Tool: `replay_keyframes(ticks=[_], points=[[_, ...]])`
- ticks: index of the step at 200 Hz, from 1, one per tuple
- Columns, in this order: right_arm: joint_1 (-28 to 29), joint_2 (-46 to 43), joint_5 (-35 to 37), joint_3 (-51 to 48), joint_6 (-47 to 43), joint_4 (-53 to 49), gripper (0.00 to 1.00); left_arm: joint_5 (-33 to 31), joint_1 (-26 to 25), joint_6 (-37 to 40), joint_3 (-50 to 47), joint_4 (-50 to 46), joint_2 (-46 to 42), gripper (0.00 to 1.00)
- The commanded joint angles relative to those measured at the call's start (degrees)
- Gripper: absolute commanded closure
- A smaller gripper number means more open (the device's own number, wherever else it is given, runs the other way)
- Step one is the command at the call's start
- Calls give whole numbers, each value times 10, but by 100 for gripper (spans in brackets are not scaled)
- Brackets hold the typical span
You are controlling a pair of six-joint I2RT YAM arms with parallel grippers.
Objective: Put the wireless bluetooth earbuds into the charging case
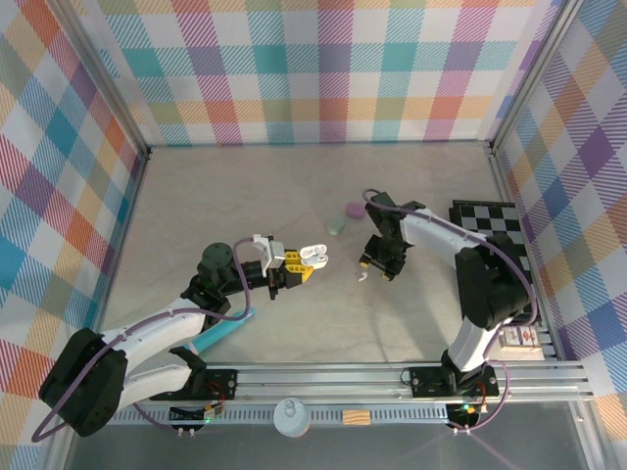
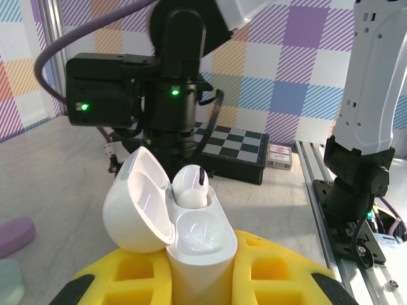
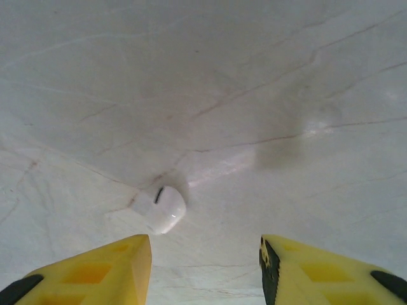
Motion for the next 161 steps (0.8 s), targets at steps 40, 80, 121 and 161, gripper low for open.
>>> replay_keyframes(ticks=[40, 80, 121, 161], points=[[8, 81, -34, 79, 24, -61, 54, 20, 1, 32, 6, -2, 3, 100], [8, 109, -64, 85, 19, -64, 59, 20, 2, 37, 9, -4, 5, 100], [8, 118, -75, 74, 20, -54, 61, 22, 2, 39, 10, -8, 2, 100], [6, 128, -64, 81, 3, -56, 63, 21, 2, 44, 11, -27, -12, 100]])
